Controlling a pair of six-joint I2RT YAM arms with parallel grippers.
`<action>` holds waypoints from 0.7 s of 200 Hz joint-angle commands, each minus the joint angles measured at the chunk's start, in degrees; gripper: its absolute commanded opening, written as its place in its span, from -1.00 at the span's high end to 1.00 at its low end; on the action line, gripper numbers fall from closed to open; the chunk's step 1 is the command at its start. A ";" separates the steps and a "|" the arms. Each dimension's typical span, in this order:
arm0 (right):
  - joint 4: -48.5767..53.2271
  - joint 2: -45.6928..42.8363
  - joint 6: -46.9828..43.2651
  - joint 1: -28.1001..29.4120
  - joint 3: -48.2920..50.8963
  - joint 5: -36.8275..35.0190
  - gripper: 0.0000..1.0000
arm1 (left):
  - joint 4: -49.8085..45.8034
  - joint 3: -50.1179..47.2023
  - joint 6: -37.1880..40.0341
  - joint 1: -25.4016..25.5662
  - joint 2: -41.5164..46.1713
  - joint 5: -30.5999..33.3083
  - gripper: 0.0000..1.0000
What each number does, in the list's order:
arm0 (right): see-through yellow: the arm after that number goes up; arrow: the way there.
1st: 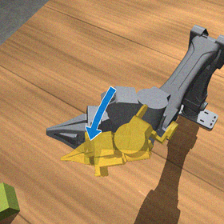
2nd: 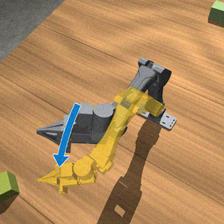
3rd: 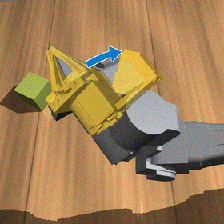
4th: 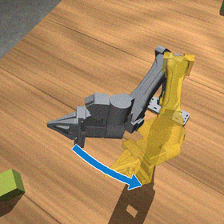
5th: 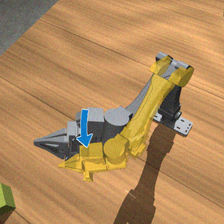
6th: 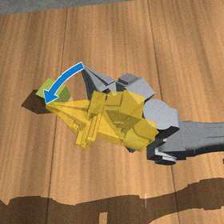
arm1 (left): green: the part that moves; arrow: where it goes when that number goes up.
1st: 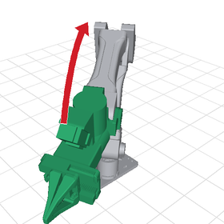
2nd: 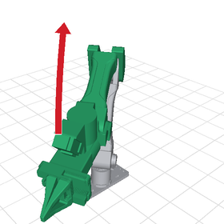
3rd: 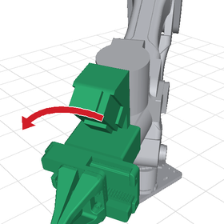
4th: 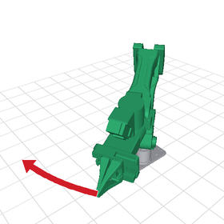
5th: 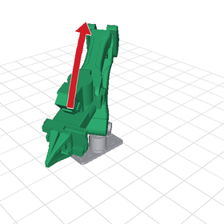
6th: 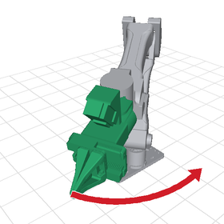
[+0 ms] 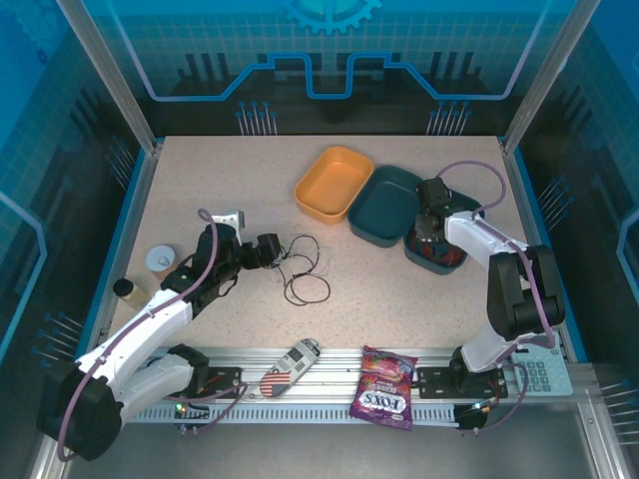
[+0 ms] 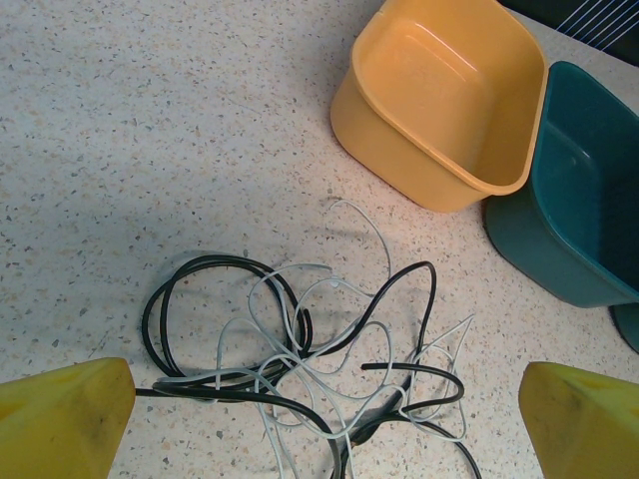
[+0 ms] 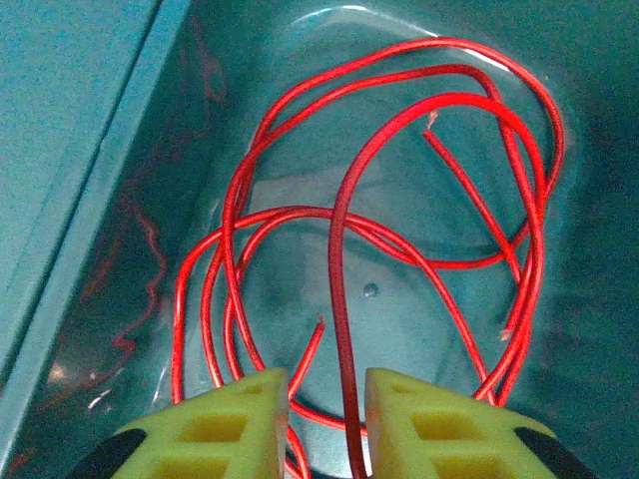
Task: Untangle the cables
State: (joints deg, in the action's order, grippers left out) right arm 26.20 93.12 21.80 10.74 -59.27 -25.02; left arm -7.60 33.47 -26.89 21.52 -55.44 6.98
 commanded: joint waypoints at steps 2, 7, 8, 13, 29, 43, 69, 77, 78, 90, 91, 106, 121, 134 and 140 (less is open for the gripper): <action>1.96 -2.35 0.43 -0.19 -1.64 -0.10 0.24 | 0.30 -0.16 0.87 -0.49 0.50 -0.65 -0.98; 2.16 -3.04 0.41 -0.05 -1.65 -0.11 0.20 | 0.32 -0.16 0.84 -0.43 0.50 -0.61 -0.98; 2.22 -3.17 0.38 -0.04 -1.65 -0.12 0.19 | 0.31 -0.16 0.86 -0.43 0.51 -0.59 -0.98; 2.42 -3.88 0.37 -0.07 -1.64 -0.10 0.16 | 0.33 -0.16 0.88 -0.45 0.55 -0.65 -0.98; 2.94 -6.30 0.35 -0.01 -1.47 0.15 0.10 | 0.35 -0.16 0.84 -0.43 0.53 -0.65 -0.99; 3.34 -8.42 0.04 0.03 -1.30 0.41 0.04 | 0.43 -0.29 0.83 -0.42 0.52 -0.66 -0.98; 4.28 -12.45 -0.01 0.07 -0.95 0.53 -0.03 | 0.39 -0.42 0.70 -0.44 0.59 -0.74 -0.98; 4.49 -13.68 -0.01 0.07 -0.81 0.54 -0.06 | 0.40 -0.49 0.66 -0.47 0.60 -0.73 -0.98; 4.49 -13.81 -0.01 0.07 -0.79 0.56 -0.06 | 0.39 -0.50 0.68 -0.45 0.60 -0.74 -0.98; 4.51 -15.71 0.02 0.14 -0.51 1.01 -0.12 | 0.41 -0.57 0.68 -0.41 0.77 -0.74 -0.98; 4.54 -15.92 0.01 0.10 -0.50 1.10 -0.12 | 0.44 -0.59 0.69 -0.42 0.82 -0.70 -0.98; 3.67 -18.84 -0.17 0.07 0.42 2.56 -0.25 | 0.26 -0.67 0.78 -0.45 1.16 -0.56 -0.98; 2.03 -22.08 -0.27 0.09 1.74 4.64 -0.58 | -0.01 -0.76 0.79 -0.42 1.62 -0.39 -0.98; 0.08 -25.08 -0.64 -0.02 3.37 7.57 -0.99 | -0.14 -0.69 0.79 -0.43 1.97 -0.30 -0.98; -1.03 -26.39 -1.19 -0.10 4.05 9.67 -0.99 | -0.19 -0.69 0.79 -0.44 2.08 -0.17 -0.99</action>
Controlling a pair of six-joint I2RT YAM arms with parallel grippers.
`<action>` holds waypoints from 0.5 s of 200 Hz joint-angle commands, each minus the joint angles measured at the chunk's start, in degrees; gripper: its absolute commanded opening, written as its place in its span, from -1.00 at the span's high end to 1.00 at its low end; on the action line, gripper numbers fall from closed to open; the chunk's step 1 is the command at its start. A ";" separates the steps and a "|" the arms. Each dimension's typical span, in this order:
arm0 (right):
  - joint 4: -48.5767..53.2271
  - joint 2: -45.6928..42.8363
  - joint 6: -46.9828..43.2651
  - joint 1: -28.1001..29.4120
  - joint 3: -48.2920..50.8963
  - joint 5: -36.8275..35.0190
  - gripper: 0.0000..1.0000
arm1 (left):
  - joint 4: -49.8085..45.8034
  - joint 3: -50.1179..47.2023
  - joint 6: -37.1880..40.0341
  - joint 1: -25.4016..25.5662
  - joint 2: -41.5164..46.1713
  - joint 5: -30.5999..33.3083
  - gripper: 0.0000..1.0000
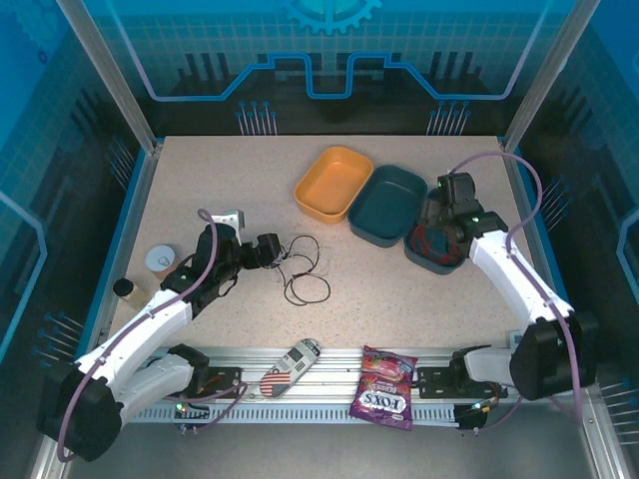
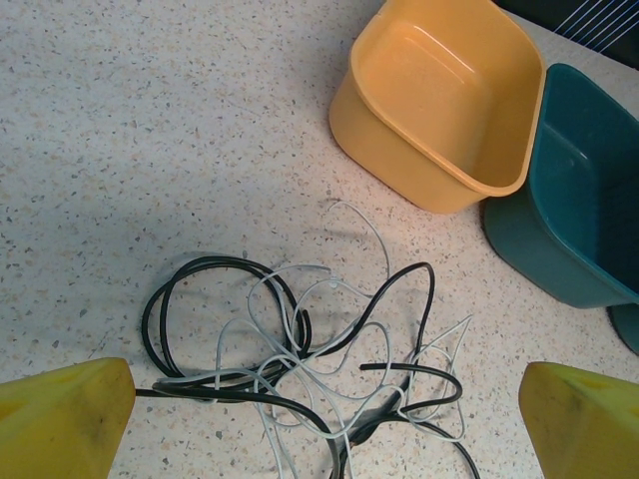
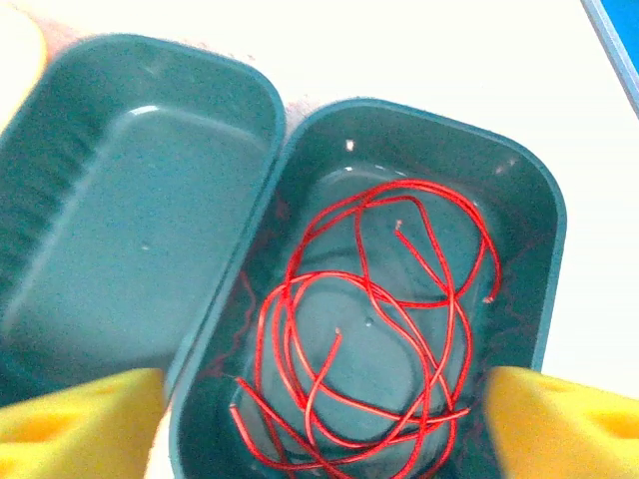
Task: Untangle the cables
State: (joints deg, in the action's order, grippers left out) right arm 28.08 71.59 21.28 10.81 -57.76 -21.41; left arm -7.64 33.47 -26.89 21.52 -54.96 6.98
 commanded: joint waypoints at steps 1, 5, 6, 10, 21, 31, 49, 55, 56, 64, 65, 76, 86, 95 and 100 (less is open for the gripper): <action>-3.10 -5.09 -0.73 -0.17 2.59 6.35 -0.99 | -0.17 -0.69 0.79 -0.43 1.69 -0.20 -0.99; -3.39 -5.85 -0.76 -0.23 2.96 7.28 -0.99 | -0.24 -0.68 0.79 -0.45 1.74 -0.16 -0.98; -3.43 -5.98 -0.78 -0.29 3.02 7.49 -0.99 | -0.26 -0.64 0.75 -0.44 1.72 -0.15 -0.99; -3.59 -6.64 -0.66 -0.35 3.10 8.12 -0.99 | -0.28 -0.69 0.69 -0.43 1.76 -0.12 -0.99; -4.01 -7.88 -1.08 -0.35 3.27 10.27 -0.99 | -0.30 -0.67 0.59 -0.43 2.05 -0.13 -0.98; -3.76 -8.64 -1.15 -0.33 2.98 11.63 -0.99 | -0.21 -0.69 0.44 -0.47 2.14 -0.21 -0.98; -3.68 -9.47 -1.76 -0.21 2.51 15.24 -0.99 | -0.05 -0.66 -0.14 -0.47 2.18 -0.24 -0.98; -4.06 -9.81 -1.77 0.10 2.55 16.24 -0.99 | -0.01 -0.77 -0.33 -0.46 2.17 -0.39 -0.98; -4.16 -9.85 -1.81 0.10 2.60 16.36 -0.99 | -0.01 -0.77 -0.34 -0.44 2.20 -0.39 -0.98; -4.96 -10.45 -1.89 0.62 3.01 17.36 -0.99 | 0.09 -0.78 -0.72 -0.47 2.14 -0.41 -0.98; -5.00 -10.52 -1.87 0.75 3.05 17.54 -0.99 | 0.09 -0.78 -0.76 -0.45 2.14 -0.36 -0.98; -6.12 -11.35 -1.70 1.96 3.67 17.89 -0.99 | 0.12 -0.85 -1.18 -0.47 2.19 -0.21 -0.98; -6.35 -11.65 -1.34 3.38 3.81 17.72 -0.99 | 0.18 -1.03 -1.52 -0.43 2.15 0.16 -0.98; -5.98 -11.57 -1.26 5.03 3.42 16.96 -0.99 | 0.31 -1.20 -1.91 -0.44 2.14 0.48 -0.98; -5.66 -11.39 -1.16 6.11 3.22 16.09 -0.99 | 0.31 -1.22 -2.14 -0.51 2.13 0.64 -0.98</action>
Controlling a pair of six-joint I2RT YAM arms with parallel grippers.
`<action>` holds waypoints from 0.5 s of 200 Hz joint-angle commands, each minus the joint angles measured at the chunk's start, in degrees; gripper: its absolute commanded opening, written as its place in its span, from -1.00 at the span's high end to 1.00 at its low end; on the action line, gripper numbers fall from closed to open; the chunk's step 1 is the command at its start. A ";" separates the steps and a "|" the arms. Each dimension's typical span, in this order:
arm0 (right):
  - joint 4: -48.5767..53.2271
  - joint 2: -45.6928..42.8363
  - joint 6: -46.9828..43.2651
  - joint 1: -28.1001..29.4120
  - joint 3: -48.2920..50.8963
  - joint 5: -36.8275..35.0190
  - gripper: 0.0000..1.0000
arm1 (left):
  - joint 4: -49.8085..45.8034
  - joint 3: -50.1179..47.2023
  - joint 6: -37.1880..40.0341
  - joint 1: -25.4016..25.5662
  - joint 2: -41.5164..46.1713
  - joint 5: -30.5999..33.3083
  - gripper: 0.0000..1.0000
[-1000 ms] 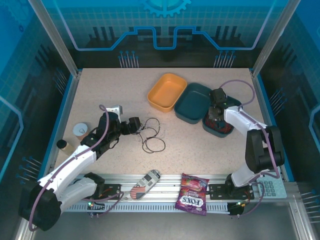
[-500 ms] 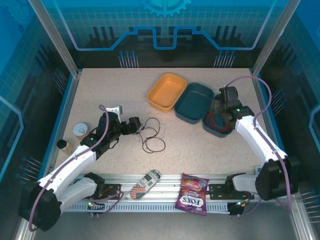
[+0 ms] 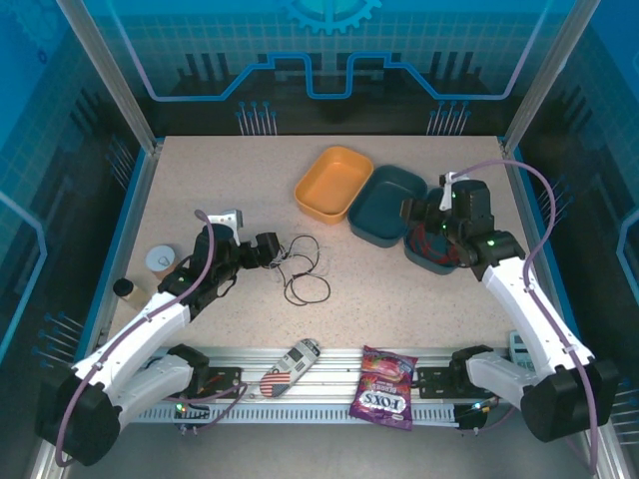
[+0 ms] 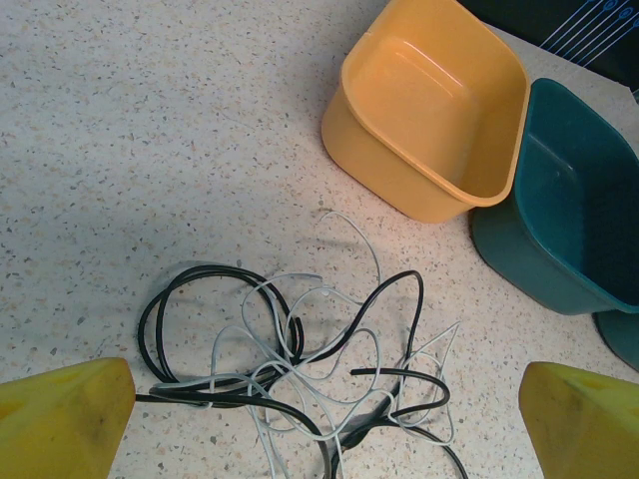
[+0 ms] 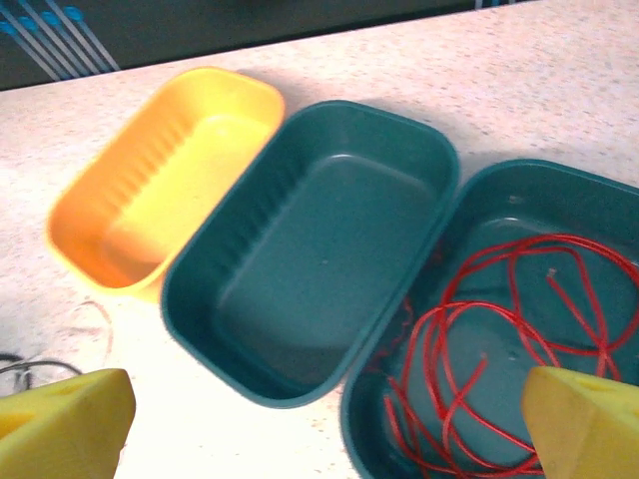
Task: Untangle the cables
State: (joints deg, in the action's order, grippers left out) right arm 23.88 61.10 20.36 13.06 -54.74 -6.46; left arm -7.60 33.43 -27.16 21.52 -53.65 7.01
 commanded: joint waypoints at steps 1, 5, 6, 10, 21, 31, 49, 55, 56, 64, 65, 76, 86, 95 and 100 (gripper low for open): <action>-1.46 -0.85 -0.24 4.06 0.14 0.99 -0.99 | 0.33 -1.13 -1.91 -0.47 0.82 0.63 -0.98; -1.16 -0.65 -0.23 5.09 -0.03 0.16 -0.99 | 0.37 -1.20 -2.14 -0.44 0.75 0.76 -0.98; -1.09 -0.60 -0.23 5.42 -0.11 -0.03 -0.99 | 0.33 -1.23 -2.17 -0.43 0.74 0.79 -0.98; -0.90 -0.28 -0.23 6.42 -0.30 -0.68 -0.99 | 0.30 -1.19 -2.36 -0.42 0.66 0.89 -0.98; -0.30 0.74 -0.23 9.30 -1.00 -2.12 -0.99 | -0.02 -1.10 -3.17 -0.45 0.35 1.40 -0.98; 0.02 1.76 -0.13 12.20 -1.64 -3.29 -0.99 | -0.15 -1.09 -3.73 -0.50 0.05 1.67 -0.99; 0.41 4.13 0.69 17.25 -2.55 -4.56 -0.99 | -0.07 -1.09 -4.91 -0.59 -0.94 1.56 -0.98; 0.45 5.04 1.15 18.86 -2.82 -4.58 -0.99 | -0.07 -1.17 -5.40 -0.67 -1.29 1.55 -0.98; 0.42 5.24 1.25 19.11 -2.82 -4.64 -0.99 | -0.06 -1.17 -5.47 -0.68 -1.33 1.54 -0.98; 0.39 6.65 1.92 21.25 -3.27 -4.98 -0.99 | -0.04 -1.09 -6.05 -0.77 -1.85 1.44 -0.99; 0.38 6.83 2.03 21.54 -3.40 -5.06 -0.99 | -0.09 -1.09 -6.06 -0.82 -1.92 1.39 -0.99; -0.09 8.85 2.84 24.51 -3.98 -5.23 -0.99 | -0.30 -0.85 -6.55 -1.04 -2.53 1.17 -0.98; -0.14 11.21 3.50 27.05 -5.01 -5.44 -0.95 | -0.88 -0.65 -7.28 -1.34 -2.96 1.21 -0.98; 0.19 13.68 4.13 29.10 -6.34 -5.83 -0.92 | -1.36 -0.54 -8.13 -1.78 -3.42 1.03 -0.98; 0.57 15.04 4.52 30.08 -7.14 -5.99 -0.89 | -1.47 -0.59 -8.51 -2.08 -3.63 0.61 -0.98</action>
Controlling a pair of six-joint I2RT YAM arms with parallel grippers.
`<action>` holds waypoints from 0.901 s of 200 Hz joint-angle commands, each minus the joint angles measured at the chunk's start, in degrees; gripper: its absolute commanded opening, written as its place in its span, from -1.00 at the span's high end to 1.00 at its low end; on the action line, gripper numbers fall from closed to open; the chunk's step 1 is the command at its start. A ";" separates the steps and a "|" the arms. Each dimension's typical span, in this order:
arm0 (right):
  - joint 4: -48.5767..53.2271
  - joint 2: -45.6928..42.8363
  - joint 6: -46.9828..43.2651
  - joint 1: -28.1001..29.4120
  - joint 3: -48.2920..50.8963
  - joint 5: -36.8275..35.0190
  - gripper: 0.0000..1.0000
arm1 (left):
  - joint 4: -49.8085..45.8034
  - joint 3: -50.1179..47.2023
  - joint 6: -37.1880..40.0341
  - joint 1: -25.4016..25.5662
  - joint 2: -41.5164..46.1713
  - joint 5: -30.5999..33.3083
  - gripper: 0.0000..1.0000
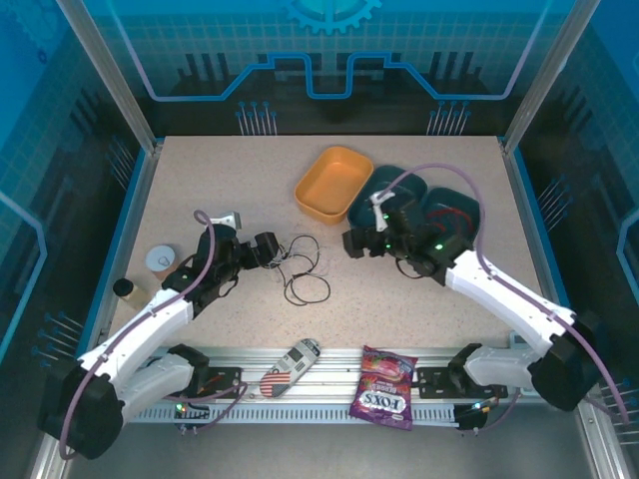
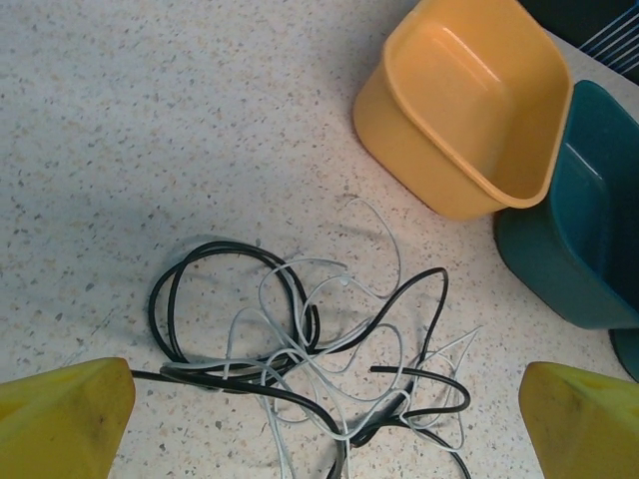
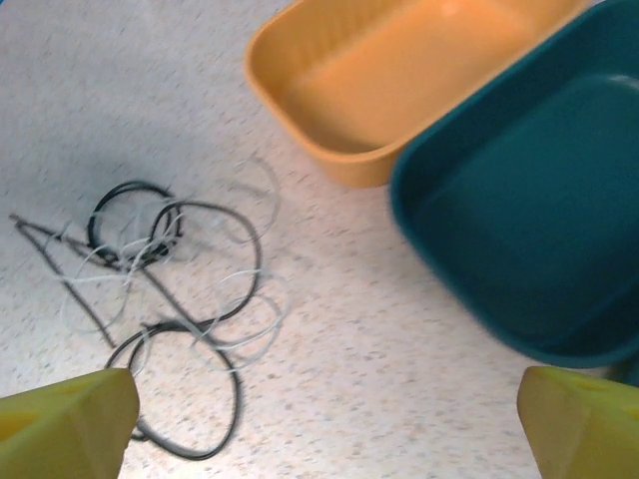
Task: Untangle the cables
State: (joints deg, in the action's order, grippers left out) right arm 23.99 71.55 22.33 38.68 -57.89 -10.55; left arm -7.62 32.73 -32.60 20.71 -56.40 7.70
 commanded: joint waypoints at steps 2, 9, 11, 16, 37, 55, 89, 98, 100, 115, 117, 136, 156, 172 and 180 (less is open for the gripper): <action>0.56 5.21 2.66 4.83 -4.43 -1.93 -0.88 | -1.44 0.07 -3.19 -1.39 -0.96 -0.24 -0.98; 1.01 7.39 3.08 5.87 -5.67 -1.91 -0.85 | -1.45 -0.01 -3.70 -1.78 -1.36 -1.00 -0.98; 1.16 7.97 3.21 6.19 -6.01 -1.86 -0.84 | -1.37 0.01 -3.90 -1.94 -1.41 -1.20 -0.98; 1.50 9.51 3.51 6.83 -6.97 -1.64 -0.82 | -1.40 -0.08 -4.37 -2.22 -1.75 -1.55 -0.98; 2.18 15.59 4.60 8.29 -10.69 1.04 -0.73 | -0.77 -0.56 -6.37 -3.58 -3.14 -3.74 -0.98; 3.00 20.42 6.17 8.58 -13.76 2.37 -0.65 | -0.47 -0.50 -7.59 -4.35 -4.44 -4.77 -0.98; 9.63 28.70 9.50 7.93 -21.03 -0.17 -0.34 | 0.15 0.38 -7.70 -4.71 -7.07 -4.97 -0.98; 11.04 30.54 10.22 7.61 -22.66 -0.30 -0.34 | 0.32 0.61 -7.78 -4.71 -7.71 -4.94 -0.98; 11.29 30.83 10.29 7.57 -22.98 -0.27 -0.33 | 0.37 0.65 -7.75 -4.71 -7.94 -5.04 -0.98; 13.35 33.68 11.73 7.17 -25.15 -0.91 -0.31 | 0.66 1.17 -7.66 -4.78 -9.29 -5.80 -0.98; 13.63 34.04 11.80 7.20 -25.36 -1.02 -0.30 | 0.67 1.25 -7.66 -4.73 -9.44 -5.89 -0.98; 15.98 36.78 13.27 7.12 -27.56 -2.97 -0.29 | 0.91 1.91 -7.29 -4.71 -11.11 -6.79 -0.98; 17.94 38.76 15.39 6.81 -29.13 -4.90 -0.30 | 1.61 2.07 -7.30 -4.71 -12.38 -6.86 -0.98; 18.05 39.52 16.49 6.57 -29.41 -5.10 -0.30 | 2.21 2.07 -7.23 -4.69 -13.24 -6.73 -0.99; 18.55 40.03 17.22 6.45 -29.81 -5.42 -0.30 | 2.51 2.16 -7.21 -4.71 -13.58 -6.43 -0.98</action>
State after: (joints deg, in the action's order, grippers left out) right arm 38.44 110.06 35.88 45.93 -85.41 -13.52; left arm -6.94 33.12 -39.11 16.53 -68.86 2.28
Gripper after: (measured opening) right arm 0.651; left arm 0.993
